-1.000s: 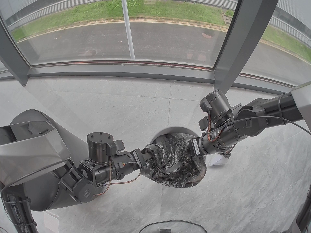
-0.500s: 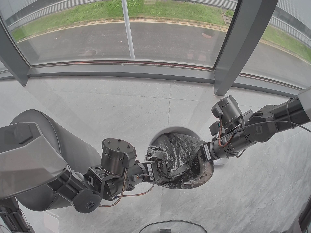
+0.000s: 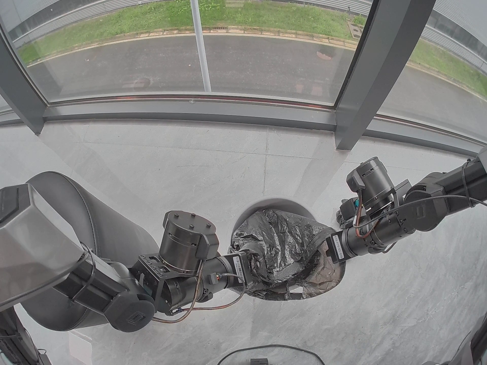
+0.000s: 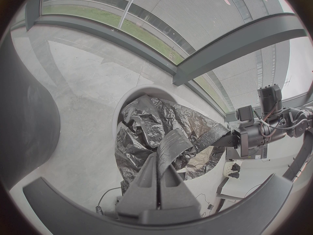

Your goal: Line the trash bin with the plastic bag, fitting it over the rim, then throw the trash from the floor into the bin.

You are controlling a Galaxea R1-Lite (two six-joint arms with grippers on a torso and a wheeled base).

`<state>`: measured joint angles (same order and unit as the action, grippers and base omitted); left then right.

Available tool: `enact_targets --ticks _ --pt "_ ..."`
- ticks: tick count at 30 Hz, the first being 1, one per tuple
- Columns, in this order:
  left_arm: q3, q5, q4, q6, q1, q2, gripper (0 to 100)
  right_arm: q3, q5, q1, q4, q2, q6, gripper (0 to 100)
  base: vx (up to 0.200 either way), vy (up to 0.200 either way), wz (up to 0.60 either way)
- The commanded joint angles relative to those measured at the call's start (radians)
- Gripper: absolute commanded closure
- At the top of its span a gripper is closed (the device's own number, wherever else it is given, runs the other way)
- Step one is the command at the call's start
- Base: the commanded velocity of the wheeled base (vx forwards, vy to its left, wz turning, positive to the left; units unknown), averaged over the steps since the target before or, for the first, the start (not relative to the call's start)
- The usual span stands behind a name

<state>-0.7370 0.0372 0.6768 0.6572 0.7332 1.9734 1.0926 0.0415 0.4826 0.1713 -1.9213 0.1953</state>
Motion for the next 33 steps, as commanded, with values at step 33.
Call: enact_targets --ticks 33 --pt "-0.033 0.001 0.130 0.053 -0.078 0.127 100 -0.191 -0.038 -0.052 -0.527 -0.174 -0.022 100 0.000 0.000 0.00"
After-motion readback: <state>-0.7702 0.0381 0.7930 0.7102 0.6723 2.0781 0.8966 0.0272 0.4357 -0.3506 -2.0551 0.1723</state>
